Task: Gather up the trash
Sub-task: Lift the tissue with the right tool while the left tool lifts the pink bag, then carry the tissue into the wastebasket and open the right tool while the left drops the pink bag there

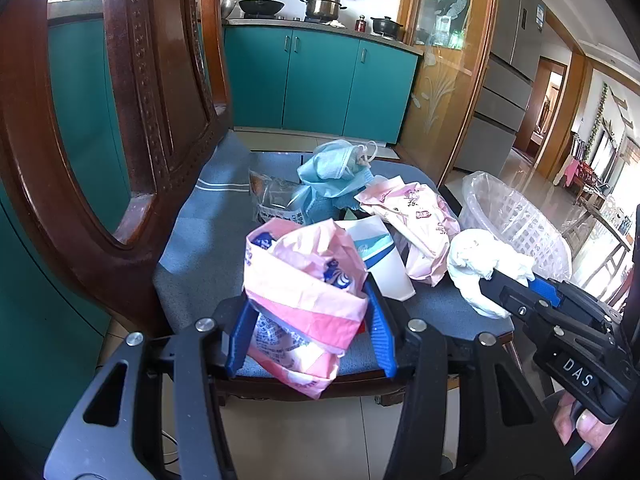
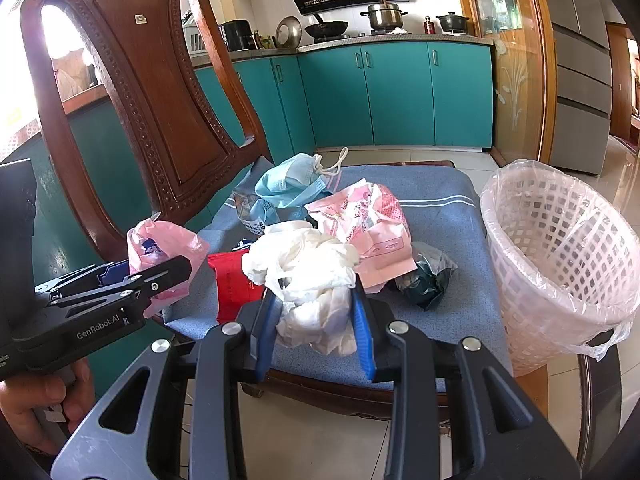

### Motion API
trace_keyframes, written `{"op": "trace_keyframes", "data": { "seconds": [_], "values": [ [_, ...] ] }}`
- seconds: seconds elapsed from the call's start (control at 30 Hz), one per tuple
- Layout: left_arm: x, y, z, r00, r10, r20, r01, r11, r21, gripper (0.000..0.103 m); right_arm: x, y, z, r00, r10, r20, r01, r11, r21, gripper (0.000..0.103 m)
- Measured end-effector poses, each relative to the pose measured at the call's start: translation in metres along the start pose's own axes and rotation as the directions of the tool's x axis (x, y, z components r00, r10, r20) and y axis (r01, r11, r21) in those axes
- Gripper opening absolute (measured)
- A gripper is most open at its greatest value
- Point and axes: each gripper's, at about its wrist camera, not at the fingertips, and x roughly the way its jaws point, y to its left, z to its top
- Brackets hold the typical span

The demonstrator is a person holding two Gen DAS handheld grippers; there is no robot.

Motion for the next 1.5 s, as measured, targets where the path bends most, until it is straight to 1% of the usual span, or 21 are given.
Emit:
{"op": "trace_keyframes", "data": {
  "seconds": [0.37,0.5,0.7,0.8,0.97,1.2,1.27,1.37,1.43,1.5],
  "values": [
    [-0.001,0.000,0.000,1.000,0.002,0.008,-0.002,1.000,0.000,0.051,0.001,0.001,0.001,1.000,-0.006,0.009,0.006,1.000,0.000,0.034],
    [0.003,0.001,0.000,1.000,0.002,-0.003,-0.002,1.000,-0.005,0.051,0.002,-0.001,0.000,1.000,-0.018,0.020,0.018,1.000,0.006,0.034],
    [0.005,-0.004,0.000,1.000,0.017,0.022,-0.018,1.000,0.024,0.051,0.004,0.000,-0.003,0.998,-0.028,0.048,0.028,1.000,-0.010,0.034],
    [0.010,-0.006,0.001,1.000,0.012,0.018,-0.012,1.000,0.025,0.051,0.007,0.000,-0.005,0.998,-0.024,0.050,0.024,1.000,-0.012,0.034],
    [0.018,-0.009,0.002,1.000,0.012,0.010,-0.012,0.999,0.042,0.051,0.010,0.004,-0.009,0.996,-0.044,0.073,0.048,0.997,-0.053,0.034],
    [0.022,-0.008,0.003,1.000,0.012,0.010,-0.012,0.999,0.052,0.051,0.012,-0.001,-0.006,0.997,-0.044,0.067,0.046,0.999,-0.026,0.034],
    [0.025,-0.006,0.002,1.000,0.010,-0.004,-0.010,0.999,0.050,0.051,0.008,-0.006,-0.002,0.995,-0.055,0.082,0.056,0.998,-0.007,0.034],
    [0.025,-0.001,0.005,1.000,0.000,-0.012,0.000,1.000,0.027,0.051,-0.005,-0.023,0.012,0.985,-0.115,0.128,0.113,0.993,0.020,0.034],
    [0.024,-0.001,0.007,1.000,-0.001,-0.006,0.001,1.000,0.025,0.051,-0.014,-0.044,0.024,0.972,-0.170,0.160,0.162,0.985,0.063,0.034],
    [0.024,-0.004,0.009,1.000,-0.002,-0.002,0.002,1.000,0.030,0.051,-0.021,-0.069,0.036,0.952,-0.240,0.189,0.222,0.969,0.112,0.034]
  ]
}}
